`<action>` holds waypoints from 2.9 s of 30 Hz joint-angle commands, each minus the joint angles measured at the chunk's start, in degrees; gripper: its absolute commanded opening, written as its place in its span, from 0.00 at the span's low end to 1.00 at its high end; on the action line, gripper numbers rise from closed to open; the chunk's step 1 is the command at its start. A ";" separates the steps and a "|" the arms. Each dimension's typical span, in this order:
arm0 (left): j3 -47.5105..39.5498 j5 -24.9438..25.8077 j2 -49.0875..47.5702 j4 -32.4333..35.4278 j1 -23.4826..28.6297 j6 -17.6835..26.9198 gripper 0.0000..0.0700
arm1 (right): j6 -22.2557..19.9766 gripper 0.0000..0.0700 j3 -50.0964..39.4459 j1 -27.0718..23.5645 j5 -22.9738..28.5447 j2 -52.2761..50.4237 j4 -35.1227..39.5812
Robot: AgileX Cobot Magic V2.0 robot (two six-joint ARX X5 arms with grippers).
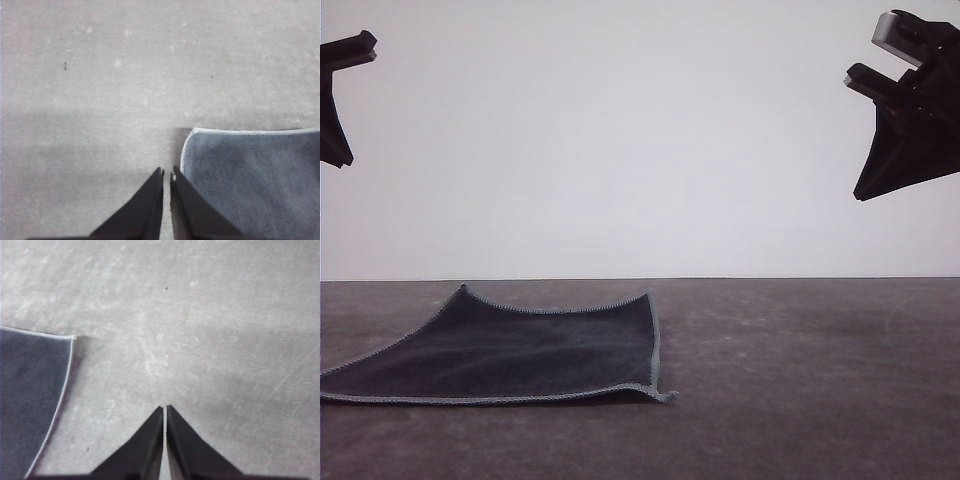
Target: Fold clothes
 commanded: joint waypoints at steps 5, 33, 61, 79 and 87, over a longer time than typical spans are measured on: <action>0.81 1.37 0.61 0.25 -0.09 0.55 0.45 | -0.88 0.66 0.57 0.29 -1.76 0.48 -0.03; 11.07 15.32 34.64 7.73 0.09 1.80 0.55 | 6.35 0.72 14.26 9.46 -18.07 30.30 10.81; 27.08 22.11 48.81 -2.40 -0.41 6.22 0.55 | 11.48 0.71 29.31 18.04 -19.01 46.49 13.19; 27.08 22.83 49.81 -2.18 -1.40 6.25 0.15 | 11.44 0.14 29.31 18.10 -15.76 46.49 13.15; 27.08 22.72 49.81 -2.14 -1.38 6.97 0.00 | 10.91 0.01 29.31 18.05 -16.03 46.49 13.11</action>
